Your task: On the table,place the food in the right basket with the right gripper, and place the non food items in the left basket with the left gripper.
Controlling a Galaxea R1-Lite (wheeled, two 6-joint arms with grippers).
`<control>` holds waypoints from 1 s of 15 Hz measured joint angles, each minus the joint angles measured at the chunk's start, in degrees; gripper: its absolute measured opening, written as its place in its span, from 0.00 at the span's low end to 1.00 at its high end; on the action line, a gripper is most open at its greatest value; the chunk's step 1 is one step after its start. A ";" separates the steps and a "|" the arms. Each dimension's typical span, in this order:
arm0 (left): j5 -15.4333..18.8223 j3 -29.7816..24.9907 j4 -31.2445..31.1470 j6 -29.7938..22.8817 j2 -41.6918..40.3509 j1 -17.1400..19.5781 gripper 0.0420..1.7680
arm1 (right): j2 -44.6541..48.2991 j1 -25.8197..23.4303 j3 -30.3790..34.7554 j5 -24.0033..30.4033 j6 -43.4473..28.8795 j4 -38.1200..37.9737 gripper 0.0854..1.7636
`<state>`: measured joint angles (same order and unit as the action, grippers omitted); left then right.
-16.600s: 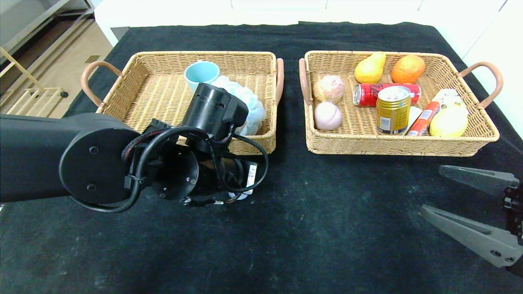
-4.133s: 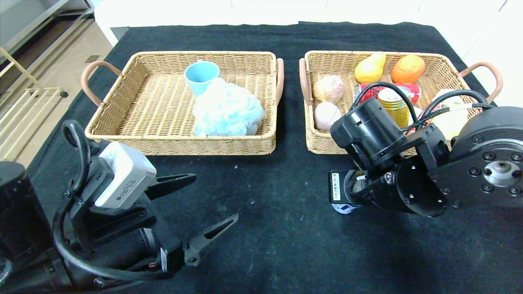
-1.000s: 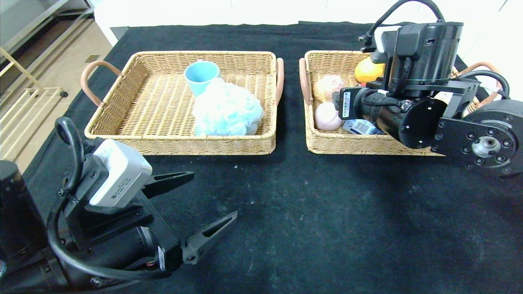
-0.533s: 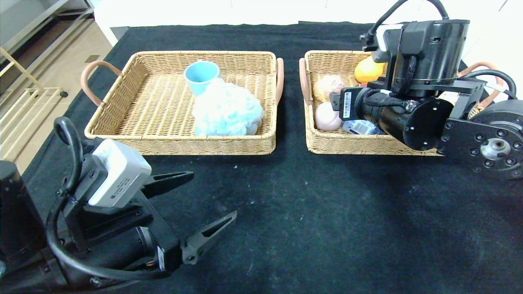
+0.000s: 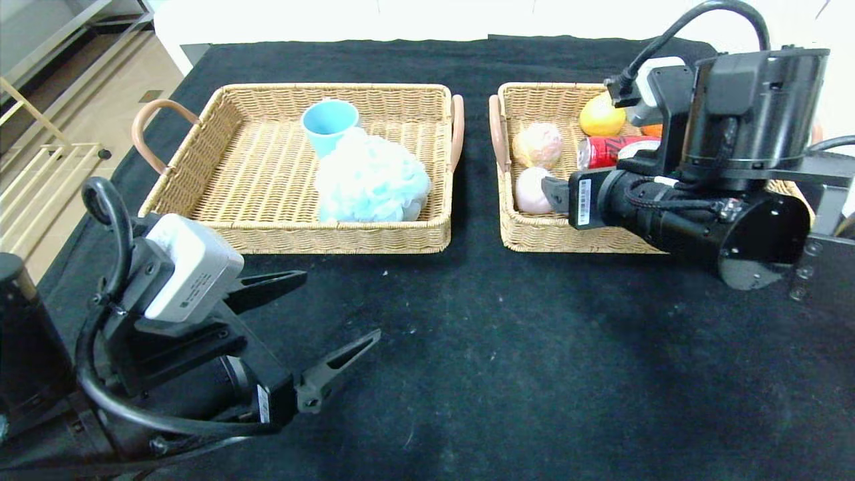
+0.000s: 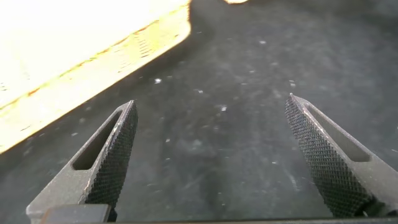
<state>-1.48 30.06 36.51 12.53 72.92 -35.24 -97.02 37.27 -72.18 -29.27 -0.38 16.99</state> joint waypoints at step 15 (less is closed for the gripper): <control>-9.87 4.44 -37.47 -2.26 -28.05 12.68 0.97 | 44.32 -6.23 26.08 20.61 5.86 -19.86 0.96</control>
<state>-11.35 34.50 -0.96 10.28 44.87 -22.56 -52.70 31.04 -46.10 -8.66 5.49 -2.86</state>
